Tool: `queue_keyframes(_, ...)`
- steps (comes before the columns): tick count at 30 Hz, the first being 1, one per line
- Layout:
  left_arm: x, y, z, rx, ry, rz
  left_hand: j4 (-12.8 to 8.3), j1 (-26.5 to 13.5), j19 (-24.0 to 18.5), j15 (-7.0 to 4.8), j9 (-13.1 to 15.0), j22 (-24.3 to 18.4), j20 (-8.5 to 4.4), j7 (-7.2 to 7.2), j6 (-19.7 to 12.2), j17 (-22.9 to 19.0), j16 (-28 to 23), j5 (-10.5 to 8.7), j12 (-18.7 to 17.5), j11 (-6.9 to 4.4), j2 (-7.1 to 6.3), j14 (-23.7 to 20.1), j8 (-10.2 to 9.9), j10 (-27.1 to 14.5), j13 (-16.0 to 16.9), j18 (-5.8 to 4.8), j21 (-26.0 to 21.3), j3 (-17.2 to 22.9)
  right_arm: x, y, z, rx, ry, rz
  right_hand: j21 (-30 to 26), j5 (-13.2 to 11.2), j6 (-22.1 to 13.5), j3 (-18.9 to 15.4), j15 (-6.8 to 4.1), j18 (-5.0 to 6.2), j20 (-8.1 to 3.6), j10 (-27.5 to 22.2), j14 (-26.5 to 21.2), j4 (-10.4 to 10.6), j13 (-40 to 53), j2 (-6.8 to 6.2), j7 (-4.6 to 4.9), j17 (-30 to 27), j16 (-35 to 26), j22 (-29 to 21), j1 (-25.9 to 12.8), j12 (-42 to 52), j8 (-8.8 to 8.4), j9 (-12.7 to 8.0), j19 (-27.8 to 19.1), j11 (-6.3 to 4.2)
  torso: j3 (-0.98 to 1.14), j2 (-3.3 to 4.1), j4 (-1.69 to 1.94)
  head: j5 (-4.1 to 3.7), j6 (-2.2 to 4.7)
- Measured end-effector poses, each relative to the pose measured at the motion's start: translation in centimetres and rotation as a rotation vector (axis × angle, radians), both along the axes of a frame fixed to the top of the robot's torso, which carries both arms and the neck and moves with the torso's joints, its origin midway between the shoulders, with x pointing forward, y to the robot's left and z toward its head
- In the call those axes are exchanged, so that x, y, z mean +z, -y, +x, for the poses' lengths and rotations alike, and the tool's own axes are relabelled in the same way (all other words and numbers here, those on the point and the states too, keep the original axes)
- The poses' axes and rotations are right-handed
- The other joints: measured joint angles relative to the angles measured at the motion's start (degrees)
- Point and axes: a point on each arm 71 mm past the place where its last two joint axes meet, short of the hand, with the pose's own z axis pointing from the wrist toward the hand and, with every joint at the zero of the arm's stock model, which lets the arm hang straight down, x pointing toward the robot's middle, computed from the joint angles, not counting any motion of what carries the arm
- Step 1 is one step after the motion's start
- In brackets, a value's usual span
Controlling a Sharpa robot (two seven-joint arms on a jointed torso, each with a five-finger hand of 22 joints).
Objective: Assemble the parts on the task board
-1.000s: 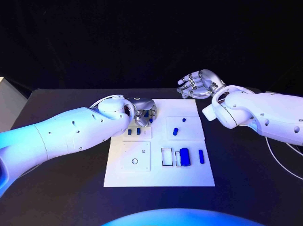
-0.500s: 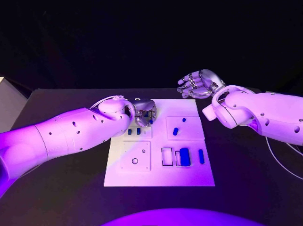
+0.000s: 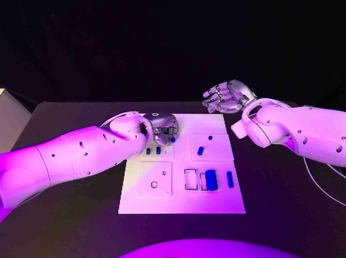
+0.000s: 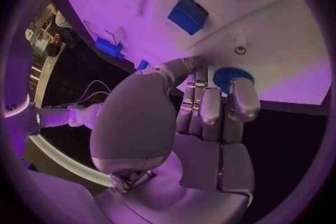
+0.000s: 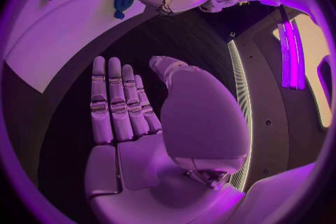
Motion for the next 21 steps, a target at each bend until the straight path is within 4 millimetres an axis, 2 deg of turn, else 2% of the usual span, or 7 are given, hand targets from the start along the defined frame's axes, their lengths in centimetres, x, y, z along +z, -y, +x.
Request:
queue_keyframes(14, 2.3, -2.2, -1.0, 0.022, -0.026, -0.114, 0.11, -1.76, 0.00, 0.21, 0.24, 0.03, 0.00, -0.01, 0.19, -0.16, 0.00, 0.00, -0.63, 0.13, -0.37, 0.20, -0.25, -0.13, -0.02, 0.00, 0.21, -0.32, -0.2, 0.2, 0.1, -0.005, -0.001, -0.002, 0.00, 0.00, 0.00, 0.01, 0.00, 0.01, -0.21, 0.00, 0.00, -0.32, -0.46, 0.00, 0.00, -0.26, -0.22, -0.47, 0.00, 0.00, 0.00, 0.00, -0.21, 0.00, 0.01, -0.14, 0.04, 0.21, 0.51)
queue_keyframes(21, 2.5, -3.5, -0.8, 0.056, -0.055, -0.129, 0.27, -2.04, 0.00, 0.01, 0.23, 0.03, 0.00, -0.11, 0.30, -0.16, 0.00, 0.00, -0.78, 0.31, -0.38, 0.40, -0.35, 0.05, -0.08, 0.00, 0.21, -0.60, -0.3, 0.3, 0.1, -0.007, -0.003, -0.003, 0.00, 0.00, 0.00, 0.01, 0.00, 0.01, -0.21, 0.00, 0.00, -0.32, -0.53, 0.00, -0.01, -0.31, -0.22, -0.54, 0.00, 0.00, 0.00, 0.00, -0.21, 0.00, 0.02, -0.19, 0.09, 0.44, 0.66)
